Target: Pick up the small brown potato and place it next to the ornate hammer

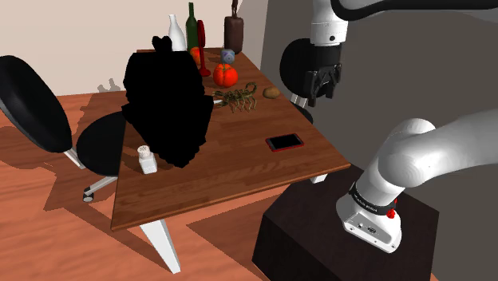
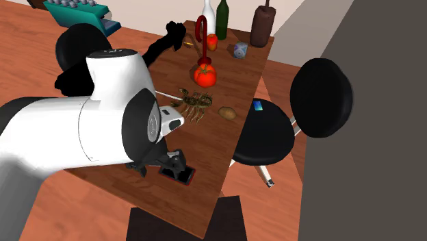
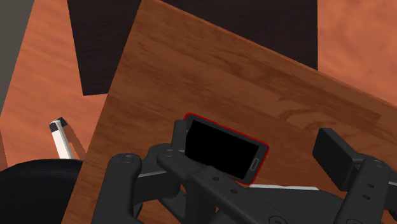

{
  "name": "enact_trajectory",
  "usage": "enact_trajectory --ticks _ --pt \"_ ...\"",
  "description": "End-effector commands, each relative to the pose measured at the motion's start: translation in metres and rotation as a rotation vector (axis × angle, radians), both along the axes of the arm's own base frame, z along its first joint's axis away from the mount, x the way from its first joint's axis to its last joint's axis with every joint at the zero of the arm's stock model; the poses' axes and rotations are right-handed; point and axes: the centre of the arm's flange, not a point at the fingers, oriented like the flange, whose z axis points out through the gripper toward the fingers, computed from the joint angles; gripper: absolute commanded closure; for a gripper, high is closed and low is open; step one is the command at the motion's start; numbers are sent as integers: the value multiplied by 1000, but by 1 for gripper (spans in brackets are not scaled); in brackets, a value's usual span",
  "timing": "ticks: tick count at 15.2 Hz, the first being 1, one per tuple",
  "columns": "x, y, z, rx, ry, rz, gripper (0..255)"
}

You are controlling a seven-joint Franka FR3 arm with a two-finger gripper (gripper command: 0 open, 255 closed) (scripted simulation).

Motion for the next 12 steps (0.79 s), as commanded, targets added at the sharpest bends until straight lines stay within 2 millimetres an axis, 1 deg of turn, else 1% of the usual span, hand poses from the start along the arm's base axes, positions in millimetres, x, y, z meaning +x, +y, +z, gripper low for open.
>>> enact_trajectory --ticks 1,6,12 --pt "0 0 0 0 0 0 0" --pt "23 -49 -27 6 -47 107 0" --pt "59 -104 -57 13 -104 235 0"
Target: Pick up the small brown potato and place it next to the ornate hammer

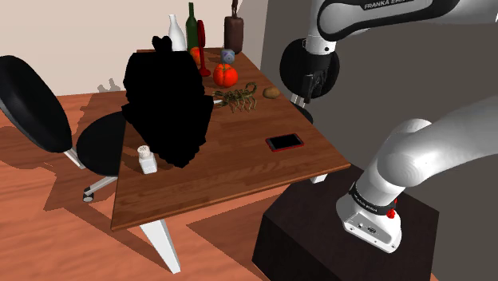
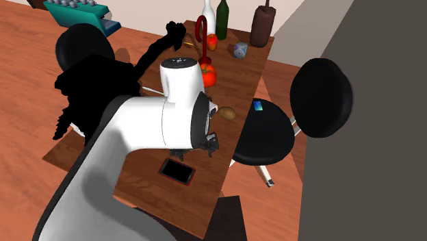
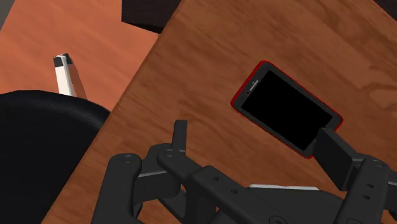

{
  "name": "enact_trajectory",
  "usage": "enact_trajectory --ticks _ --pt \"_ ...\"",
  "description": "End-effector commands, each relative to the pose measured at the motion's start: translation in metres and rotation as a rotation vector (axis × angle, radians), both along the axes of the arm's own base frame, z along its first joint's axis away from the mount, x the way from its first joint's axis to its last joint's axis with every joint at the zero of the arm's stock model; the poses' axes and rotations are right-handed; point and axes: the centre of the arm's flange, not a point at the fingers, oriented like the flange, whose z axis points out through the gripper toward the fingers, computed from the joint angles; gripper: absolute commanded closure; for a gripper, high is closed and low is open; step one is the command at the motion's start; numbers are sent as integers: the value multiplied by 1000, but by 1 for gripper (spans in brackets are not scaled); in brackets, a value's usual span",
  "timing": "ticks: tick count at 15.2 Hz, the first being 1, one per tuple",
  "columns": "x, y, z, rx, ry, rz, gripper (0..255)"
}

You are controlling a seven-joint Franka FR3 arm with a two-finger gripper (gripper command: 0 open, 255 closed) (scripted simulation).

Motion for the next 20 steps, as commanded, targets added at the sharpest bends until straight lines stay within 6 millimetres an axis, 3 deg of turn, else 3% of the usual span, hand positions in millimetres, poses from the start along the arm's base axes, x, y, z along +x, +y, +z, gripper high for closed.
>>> enact_trajectory --ticks 1,11,20 --pt "13 -18 -11 1 -21 47 0" --pt "93 -95 -57 13 -116 260 0" --pt "181 -148 -92 24 -201 452 0"
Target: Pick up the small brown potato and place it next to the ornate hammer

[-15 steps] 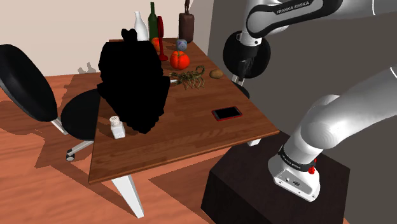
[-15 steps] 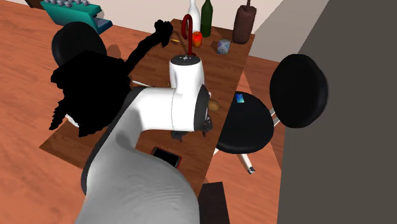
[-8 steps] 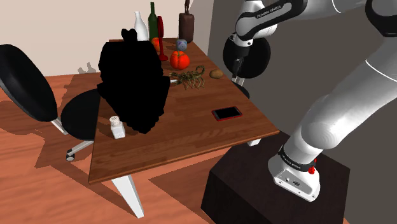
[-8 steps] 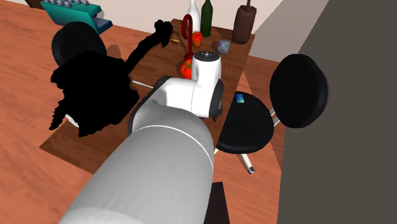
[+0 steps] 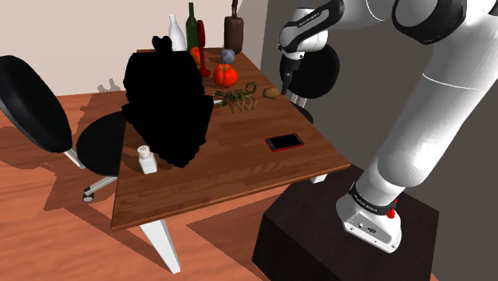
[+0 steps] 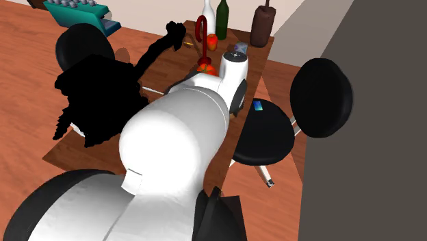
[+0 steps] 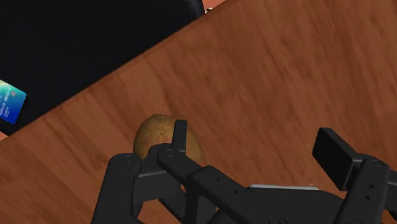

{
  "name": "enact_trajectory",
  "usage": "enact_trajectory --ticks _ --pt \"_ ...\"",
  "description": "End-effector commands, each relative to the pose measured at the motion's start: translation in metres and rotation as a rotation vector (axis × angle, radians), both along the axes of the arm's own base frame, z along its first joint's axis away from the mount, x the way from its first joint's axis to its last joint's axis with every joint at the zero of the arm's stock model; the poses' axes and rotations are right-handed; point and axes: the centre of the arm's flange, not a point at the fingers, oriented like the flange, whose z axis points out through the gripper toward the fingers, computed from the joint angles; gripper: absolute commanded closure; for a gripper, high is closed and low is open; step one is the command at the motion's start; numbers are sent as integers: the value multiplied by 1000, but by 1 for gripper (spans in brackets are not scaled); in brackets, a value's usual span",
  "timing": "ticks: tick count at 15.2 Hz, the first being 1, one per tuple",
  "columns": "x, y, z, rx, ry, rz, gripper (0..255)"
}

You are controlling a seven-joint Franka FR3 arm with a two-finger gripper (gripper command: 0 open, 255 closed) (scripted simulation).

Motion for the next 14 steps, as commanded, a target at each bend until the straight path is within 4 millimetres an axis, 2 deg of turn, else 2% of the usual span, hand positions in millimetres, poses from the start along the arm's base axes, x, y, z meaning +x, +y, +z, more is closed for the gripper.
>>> enact_trajectory --ticks 1,5,6,13,14 --pt "22 -11 -7 2 -20 47 0" --pt "65 -28 -20 7 -58 132 0" --pt "67 -29 -20 7 -59 135 0" --pt "71 -28 -60 7 -59 135 0" --pt "71 -28 -60 7 -59 135 0"
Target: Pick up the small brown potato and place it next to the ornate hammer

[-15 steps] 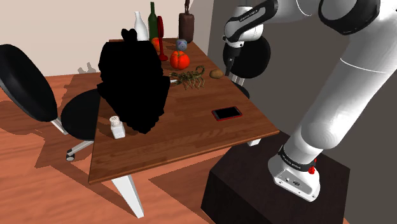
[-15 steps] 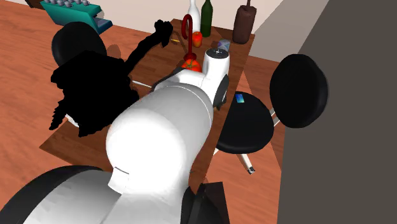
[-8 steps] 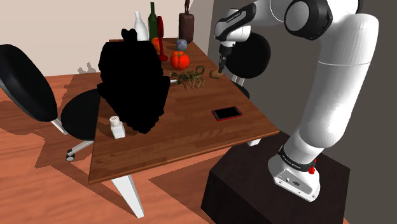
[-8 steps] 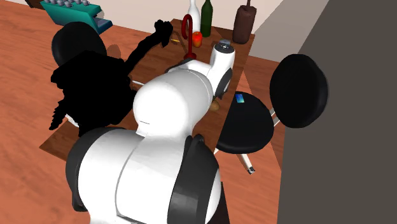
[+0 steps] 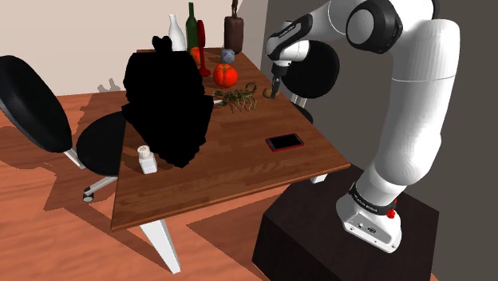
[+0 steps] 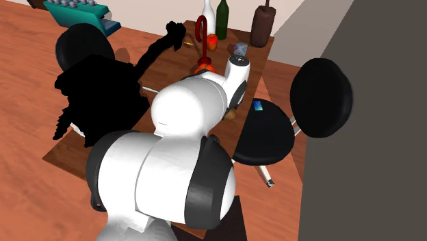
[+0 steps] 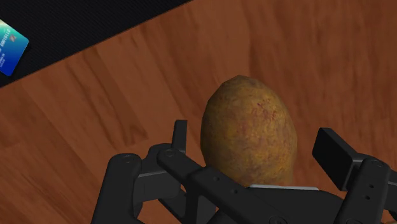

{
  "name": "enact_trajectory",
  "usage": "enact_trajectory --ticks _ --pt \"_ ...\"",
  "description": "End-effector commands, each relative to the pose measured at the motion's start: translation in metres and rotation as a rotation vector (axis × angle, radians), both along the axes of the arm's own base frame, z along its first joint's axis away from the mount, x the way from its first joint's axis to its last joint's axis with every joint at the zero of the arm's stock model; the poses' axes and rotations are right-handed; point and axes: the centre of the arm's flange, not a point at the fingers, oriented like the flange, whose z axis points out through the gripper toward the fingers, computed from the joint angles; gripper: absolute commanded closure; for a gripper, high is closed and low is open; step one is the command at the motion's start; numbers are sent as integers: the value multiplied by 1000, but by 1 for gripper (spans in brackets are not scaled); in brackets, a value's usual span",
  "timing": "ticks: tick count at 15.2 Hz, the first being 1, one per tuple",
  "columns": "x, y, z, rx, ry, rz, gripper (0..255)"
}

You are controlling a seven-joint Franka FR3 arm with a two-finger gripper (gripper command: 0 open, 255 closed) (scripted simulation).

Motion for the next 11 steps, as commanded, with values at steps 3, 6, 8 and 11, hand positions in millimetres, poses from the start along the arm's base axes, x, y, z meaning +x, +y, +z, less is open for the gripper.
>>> enact_trajectory --ticks 3,6,8,11 --pt "1 0 -3 0 -1 0 0" --pt "1 0 -3 0 -1 0 0" --pt "1 0 -3 0 -1 0 255" --pt "1 0 -3 0 -1 0 255"
